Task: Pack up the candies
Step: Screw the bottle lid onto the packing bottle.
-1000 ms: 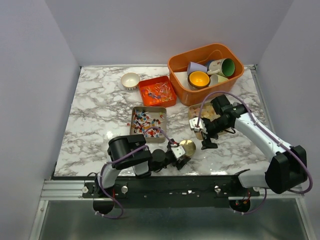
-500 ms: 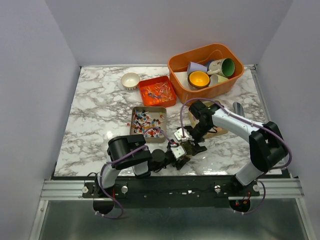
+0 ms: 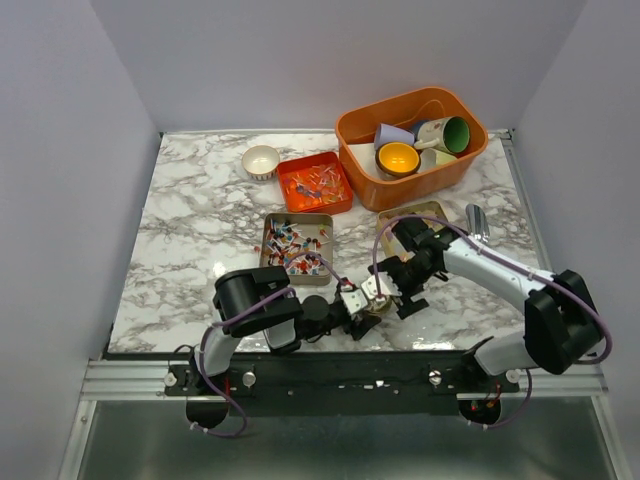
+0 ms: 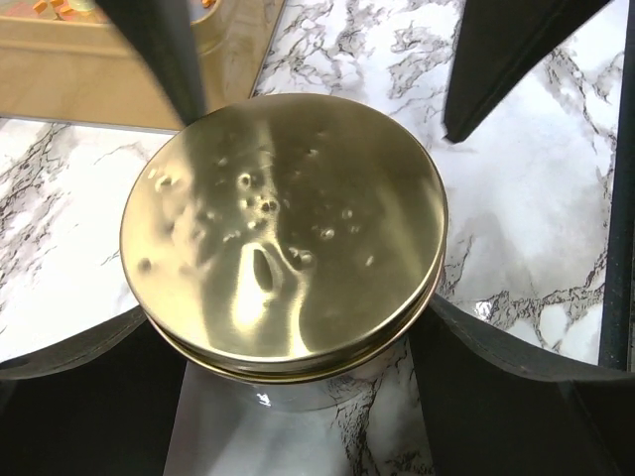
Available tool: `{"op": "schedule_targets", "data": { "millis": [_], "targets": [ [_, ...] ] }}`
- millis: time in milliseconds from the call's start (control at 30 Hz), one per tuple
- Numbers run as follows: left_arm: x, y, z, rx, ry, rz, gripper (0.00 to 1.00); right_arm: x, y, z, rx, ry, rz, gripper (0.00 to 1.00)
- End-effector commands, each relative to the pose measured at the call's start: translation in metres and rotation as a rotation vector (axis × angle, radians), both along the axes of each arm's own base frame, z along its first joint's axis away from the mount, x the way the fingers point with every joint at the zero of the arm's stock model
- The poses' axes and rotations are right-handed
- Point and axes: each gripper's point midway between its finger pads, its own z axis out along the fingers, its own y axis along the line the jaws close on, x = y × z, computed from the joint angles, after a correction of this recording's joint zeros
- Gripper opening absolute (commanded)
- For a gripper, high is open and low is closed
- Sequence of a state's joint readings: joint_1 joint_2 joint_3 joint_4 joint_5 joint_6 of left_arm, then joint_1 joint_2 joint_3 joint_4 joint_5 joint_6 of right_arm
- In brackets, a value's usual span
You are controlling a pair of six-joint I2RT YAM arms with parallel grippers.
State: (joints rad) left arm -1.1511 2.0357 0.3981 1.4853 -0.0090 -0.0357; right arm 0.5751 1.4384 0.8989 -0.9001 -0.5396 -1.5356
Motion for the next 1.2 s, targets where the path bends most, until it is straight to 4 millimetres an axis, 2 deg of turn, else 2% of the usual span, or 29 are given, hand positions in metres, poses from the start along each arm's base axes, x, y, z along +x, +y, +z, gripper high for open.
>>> {"op": "schedule_targets", "data": {
  "millis": [0,100,167,233,267,300,367,400,433,467,500,533,700,733,867,967,1167],
  "targets": [
    [-0.002,0.013,-0.024,0.054,0.089,0.021,0.00,-0.042,-0.047,-0.011,-0.174,0.093,-0.061,1.00],
    [-0.008,0.011,-0.024,0.053,0.098,-0.013,0.00,-0.043,-0.054,0.006,-0.147,0.063,-0.113,1.00],
    [-0.009,0.010,-0.024,0.056,0.100,-0.020,0.00,-0.031,-0.056,0.018,-0.120,0.022,-0.165,1.00],
    [-0.010,0.010,-0.026,0.064,0.102,-0.025,0.00,-0.009,-0.049,0.037,-0.076,-0.026,-0.214,1.00],
    [-0.010,0.009,-0.026,0.062,0.103,-0.026,0.00,-0.001,-0.044,0.040,-0.063,-0.021,-0.231,1.00],
    [-0.010,0.010,-0.026,0.063,0.103,-0.030,0.00,0.015,-0.029,0.057,-0.001,-0.046,-0.244,1.00],
    [-0.011,0.009,-0.026,0.063,0.103,-0.033,0.00,0.024,-0.012,0.067,0.050,-0.005,-0.259,1.00],
    [-0.011,0.010,-0.026,0.062,0.103,-0.033,0.00,0.025,0.002,0.066,0.080,0.071,-0.253,1.00],
    [-0.011,0.010,-0.025,0.064,0.102,-0.031,0.00,0.035,0.014,0.079,0.118,0.072,-0.250,1.00],
    [-0.011,0.010,-0.026,0.066,0.101,-0.030,0.00,0.038,0.021,0.083,0.139,0.090,-0.243,1.00],
    [-0.010,0.010,-0.024,0.065,0.095,-0.031,0.00,0.037,0.030,0.078,0.150,0.150,-0.228,1.00],
    [-0.011,0.011,-0.025,0.070,0.096,-0.031,0.00,0.041,0.037,0.083,0.170,0.139,-0.199,1.00],
    [-0.010,0.012,-0.023,0.071,0.086,-0.032,0.00,0.030,0.051,0.073,0.147,0.229,-0.119,1.00],
    [-0.009,0.012,-0.023,0.071,0.085,-0.026,0.00,0.026,0.053,0.065,0.123,0.254,-0.096,1.00],
    [-0.008,0.012,-0.023,0.074,0.082,-0.023,0.00,0.017,0.050,0.054,0.088,0.273,-0.051,1.00],
    [-0.007,0.014,-0.025,0.079,0.089,-0.019,0.00,0.009,0.044,0.039,0.054,0.264,-0.027,1.00],
    [-0.001,0.016,-0.027,0.083,0.099,-0.006,0.00,-0.004,0.026,0.022,-0.008,0.255,-0.033,1.00]
  ]
}}
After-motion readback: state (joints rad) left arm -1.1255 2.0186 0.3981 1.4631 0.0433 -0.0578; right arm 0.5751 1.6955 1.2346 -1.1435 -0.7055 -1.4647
